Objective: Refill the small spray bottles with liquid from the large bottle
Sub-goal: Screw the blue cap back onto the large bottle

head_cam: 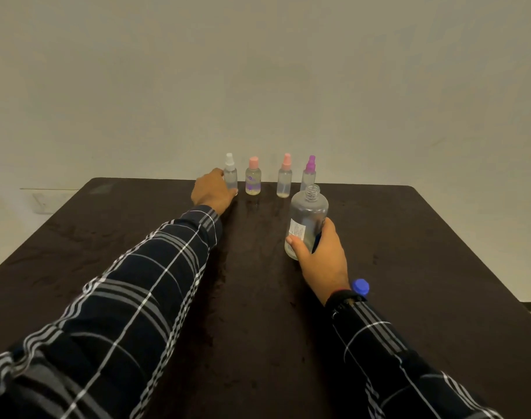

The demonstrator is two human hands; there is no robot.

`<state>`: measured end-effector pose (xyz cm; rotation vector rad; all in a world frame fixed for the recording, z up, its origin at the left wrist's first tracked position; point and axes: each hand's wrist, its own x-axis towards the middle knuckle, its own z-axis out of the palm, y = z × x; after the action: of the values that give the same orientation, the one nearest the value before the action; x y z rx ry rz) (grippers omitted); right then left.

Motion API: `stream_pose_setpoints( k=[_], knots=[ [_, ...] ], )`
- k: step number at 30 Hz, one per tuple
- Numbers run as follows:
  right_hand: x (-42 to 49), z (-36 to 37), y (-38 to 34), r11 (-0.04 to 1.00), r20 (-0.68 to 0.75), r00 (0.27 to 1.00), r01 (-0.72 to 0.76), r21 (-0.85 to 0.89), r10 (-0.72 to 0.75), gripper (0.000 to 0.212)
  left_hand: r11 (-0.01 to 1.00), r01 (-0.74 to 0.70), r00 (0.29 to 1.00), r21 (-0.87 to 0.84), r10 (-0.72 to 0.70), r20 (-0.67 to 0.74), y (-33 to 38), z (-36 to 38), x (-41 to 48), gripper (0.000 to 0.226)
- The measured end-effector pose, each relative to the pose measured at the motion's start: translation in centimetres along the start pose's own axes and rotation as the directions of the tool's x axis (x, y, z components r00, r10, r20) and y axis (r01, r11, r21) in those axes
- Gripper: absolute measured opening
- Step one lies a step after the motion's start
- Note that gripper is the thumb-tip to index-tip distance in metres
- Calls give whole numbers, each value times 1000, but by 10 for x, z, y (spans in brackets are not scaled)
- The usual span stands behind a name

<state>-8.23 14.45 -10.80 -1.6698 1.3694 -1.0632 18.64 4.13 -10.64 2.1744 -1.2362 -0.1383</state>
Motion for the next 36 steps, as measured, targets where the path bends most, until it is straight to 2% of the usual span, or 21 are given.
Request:
stream_pose_setpoints(
  k=[3, 6, 8, 9, 11, 13, 16, 18, 21, 23, 25, 26, 27, 30, 33, 36],
  knots=[
    [-1, -2, -2, 1000, 1, 1000, 2, 9, -2, 55, 998, 63, 998, 29, -63, 2, 3, -3, -15, 75],
    [-4, -3, -4, 1000, -5, 1000, 8, 20, -8, 51, 999, 35, 985, 20, -31, -171, 12, -7, -54, 60],
    [-5, -5, -7, 1000, -3, 1000, 13, 16, -13, 46, 992, -115, 959, -58, 95, -268, 23, -10, -87, 46],
    [-5, -6, -8, 1000, 8, 1000, 17, 8, -17, 46, 965, -213, 954, -153, 172, -247, 29, -12, -102, 42],
    [-5, -9, -10, 1000, 47, 999, 21, -17, -20, 49, 844, -294, 950, -448, 311, -38, 46, -19, -129, 40],
    [-11, -15, -10, 999, 102, 994, 32, -39, -28, 55, 724, -205, 888, -659, 420, 186, 56, -30, -156, 47],
    [-22, -20, -10, 998, 219, 976, 31, -59, -17, 61, 631, -131, 811, -765, 512, 283, 55, -40, -179, 55],
    [-31, -24, -12, 999, 313, 950, 22, -31, -11, 53, 666, -167, 799, -727, 524, 295, 51, -47, -193, 58],
    [-37, -36, -13, 963, 414, 910, 97, -252, 17, 56, 758, -250, 846, -602, 474, 244, 41, -58, -203, 58],
    [-42, -51, -11, 894, 310, 951, 153, -421, -17, 55, 776, -255, 862, -577, 453, 227, 33, -65, -209, 58],
    [-44, -70, -6, 855, 112, 990, 132, -502, -87, 39, 794, -251, 877, -554, 428, 216, 26, -73, -216, 60],
    [-43, -79, -3, 843, 57, 994, 108, -528, -93, 36, 802, -245, 884, -545, 415, 214, 23, -76, -220, 61],
    [-41, -86, -1, 820, 49, 997, 80, -567, -64, 37, 808, -236, 890, -539, 403, 214, 22, -79, -224, 62],
    [-36, -98, 7, 729, 139, 987, 33, -684, 86, 41, 821, -200, 902, -535, 367, 227, 19, -81, -232, 63],
    [-36, -97, 10, 741, 201, 971, 43, -670, 125, 29, 817, -160, 913, -554, 336, 232, 22, -85, -237, 56],
    [-35, -94, 7, 732, 197, 966, 10, -681, 170, 30, 826, -144, 914, -546, 322, 246, 27, -87, -239, 52]
  ],
)
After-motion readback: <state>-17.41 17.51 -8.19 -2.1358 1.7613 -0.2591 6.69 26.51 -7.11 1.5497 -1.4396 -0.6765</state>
